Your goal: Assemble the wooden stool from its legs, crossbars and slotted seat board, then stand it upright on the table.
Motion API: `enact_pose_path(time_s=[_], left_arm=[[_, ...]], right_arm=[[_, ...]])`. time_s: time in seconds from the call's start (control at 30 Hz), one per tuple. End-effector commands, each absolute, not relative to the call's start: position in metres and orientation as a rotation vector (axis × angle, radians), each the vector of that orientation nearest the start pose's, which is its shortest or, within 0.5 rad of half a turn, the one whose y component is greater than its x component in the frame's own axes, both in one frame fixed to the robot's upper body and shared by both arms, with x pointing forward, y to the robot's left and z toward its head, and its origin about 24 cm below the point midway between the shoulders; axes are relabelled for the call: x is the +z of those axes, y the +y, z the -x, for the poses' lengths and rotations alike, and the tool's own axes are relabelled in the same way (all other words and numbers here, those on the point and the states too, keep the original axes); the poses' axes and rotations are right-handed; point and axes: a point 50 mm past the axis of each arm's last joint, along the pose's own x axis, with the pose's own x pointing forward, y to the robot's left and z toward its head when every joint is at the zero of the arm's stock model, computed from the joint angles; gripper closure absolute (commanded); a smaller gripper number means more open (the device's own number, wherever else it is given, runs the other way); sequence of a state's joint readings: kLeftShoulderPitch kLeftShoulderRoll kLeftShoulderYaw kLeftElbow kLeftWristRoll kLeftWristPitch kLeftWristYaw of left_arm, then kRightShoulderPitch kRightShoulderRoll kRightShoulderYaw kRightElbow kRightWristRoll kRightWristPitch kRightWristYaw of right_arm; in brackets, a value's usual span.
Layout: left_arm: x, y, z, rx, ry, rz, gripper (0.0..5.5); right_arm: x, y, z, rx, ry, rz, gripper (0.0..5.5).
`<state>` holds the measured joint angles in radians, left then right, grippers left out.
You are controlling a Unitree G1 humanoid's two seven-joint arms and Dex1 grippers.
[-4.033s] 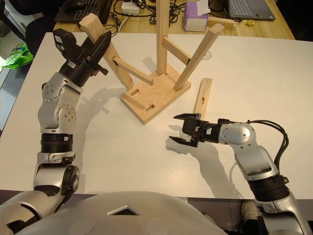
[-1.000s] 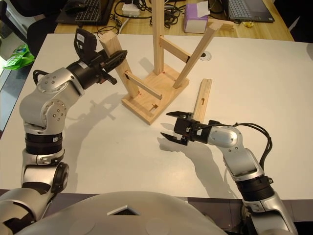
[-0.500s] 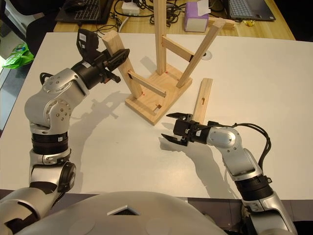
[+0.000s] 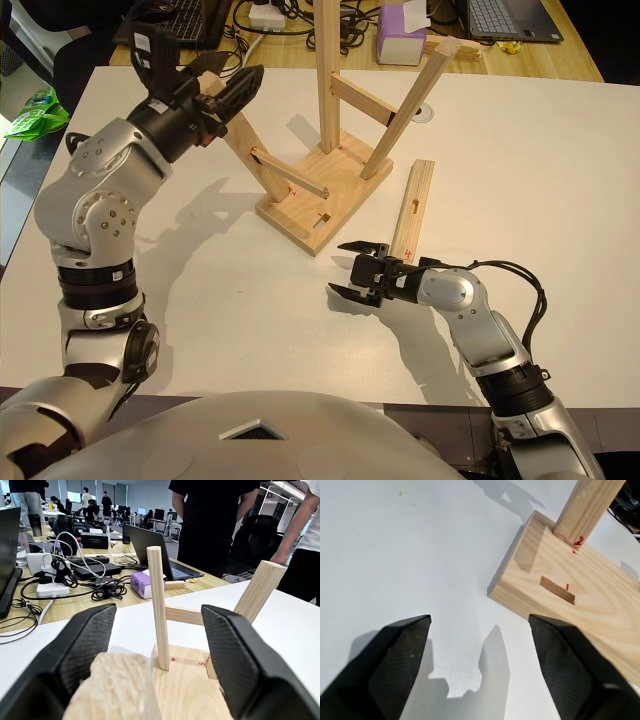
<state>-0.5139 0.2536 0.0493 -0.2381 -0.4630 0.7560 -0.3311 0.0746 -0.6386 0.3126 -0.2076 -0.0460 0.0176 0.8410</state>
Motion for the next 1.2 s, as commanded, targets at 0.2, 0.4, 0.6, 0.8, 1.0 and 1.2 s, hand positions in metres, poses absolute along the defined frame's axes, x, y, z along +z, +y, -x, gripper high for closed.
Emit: enact_pose_path(time_s=[0.2,0.4,0.6,0.8,1.0,1.2], left_arm=[[0.254,0.145,-0.301,-0.495,-0.389,0.057,2.37],[0.220,0.273,-0.326,0.165,-0.350,0.122,2.37],[0.054,0.281,-0.342,0.075,0.324,-0.052,2.37],[-0.008,0.228,-0.312,-0.433,0.551,-0.313,2.37],[-0.020,0.193,-0.280,-0.709,0.542,-0.353,2.37],[-0.004,0.139,-0.269,-0.764,0.401,-0.242,2.37]], right_arm=[[0.043,-0.160,-0.202,1.171,0.253,0.656,1.89],[0.050,-0.164,-0.204,1.170,0.247,0.680,1.89],[0.059,-0.161,-0.207,1.200,0.224,0.698,1.89],[0.078,-0.174,-0.194,1.221,0.276,0.704,1.89],[0.096,-0.183,-0.194,1.186,0.283,0.695,1.89],[0.087,-0.216,-0.185,1.114,0.433,0.714,1.89]])
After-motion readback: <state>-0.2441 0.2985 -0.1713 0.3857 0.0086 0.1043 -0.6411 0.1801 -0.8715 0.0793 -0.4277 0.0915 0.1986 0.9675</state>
